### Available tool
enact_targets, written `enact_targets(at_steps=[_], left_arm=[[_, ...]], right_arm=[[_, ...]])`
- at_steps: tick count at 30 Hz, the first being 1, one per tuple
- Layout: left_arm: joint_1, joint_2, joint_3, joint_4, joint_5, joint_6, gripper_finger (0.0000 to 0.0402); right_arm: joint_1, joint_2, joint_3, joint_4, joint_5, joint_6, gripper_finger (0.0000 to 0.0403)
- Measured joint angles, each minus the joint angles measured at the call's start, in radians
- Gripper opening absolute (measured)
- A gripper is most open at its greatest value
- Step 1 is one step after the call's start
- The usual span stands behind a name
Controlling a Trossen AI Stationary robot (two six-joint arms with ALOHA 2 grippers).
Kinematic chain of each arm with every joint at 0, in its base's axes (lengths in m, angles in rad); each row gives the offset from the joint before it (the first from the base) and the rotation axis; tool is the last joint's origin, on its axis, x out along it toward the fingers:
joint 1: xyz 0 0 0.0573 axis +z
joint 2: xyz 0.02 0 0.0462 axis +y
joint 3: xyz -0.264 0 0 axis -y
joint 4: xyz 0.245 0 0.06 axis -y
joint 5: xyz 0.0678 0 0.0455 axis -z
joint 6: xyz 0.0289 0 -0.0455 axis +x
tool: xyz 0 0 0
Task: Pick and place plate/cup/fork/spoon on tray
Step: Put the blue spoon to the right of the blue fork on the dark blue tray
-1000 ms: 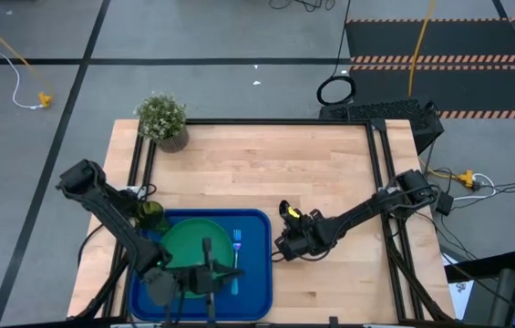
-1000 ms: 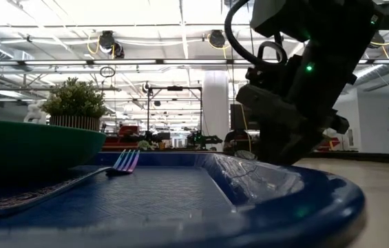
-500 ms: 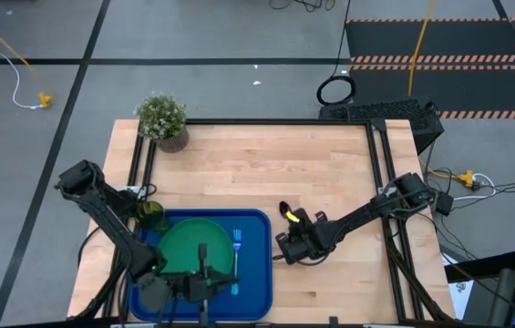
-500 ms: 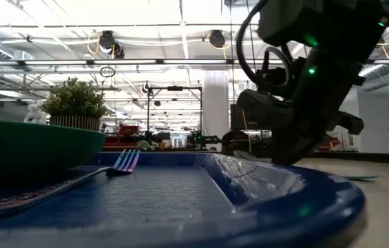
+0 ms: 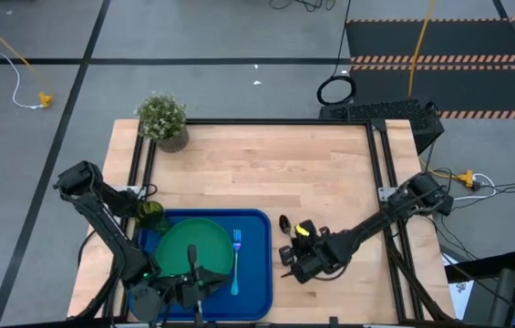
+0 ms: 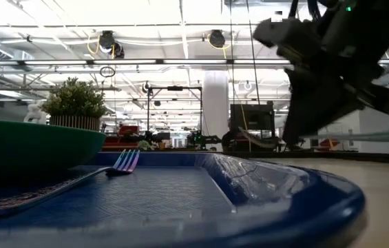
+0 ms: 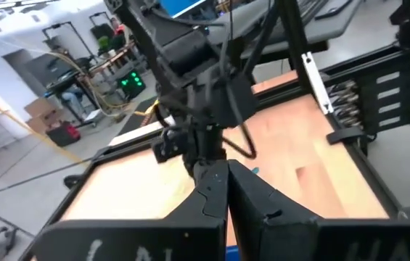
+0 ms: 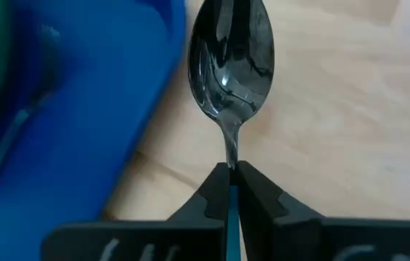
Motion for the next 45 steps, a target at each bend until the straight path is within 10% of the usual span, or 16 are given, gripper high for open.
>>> enact_targets(at_steps=[15, 23, 45], left_arm=[[-0.042, -0.001, 0.0, -0.009, -0.033, 0.064, 0.0007], [-0.067, -0.037, 0.0, -0.013, -0.033, 0.068, 0.0007], [-0.107, -0.052, 0.0, -0.042, -0.087, 0.093, 0.0007]], right_arm=[[0.107, 0.177, 0.247, 0.274, 0.328, -0.127, 0.0], [0.101, 0.281, 0.247, 0.731, 0.379, -0.416, 0.0], [0.074, 0.318, 0.247, 1.018, 0.454, -0.524, 0.0003]])
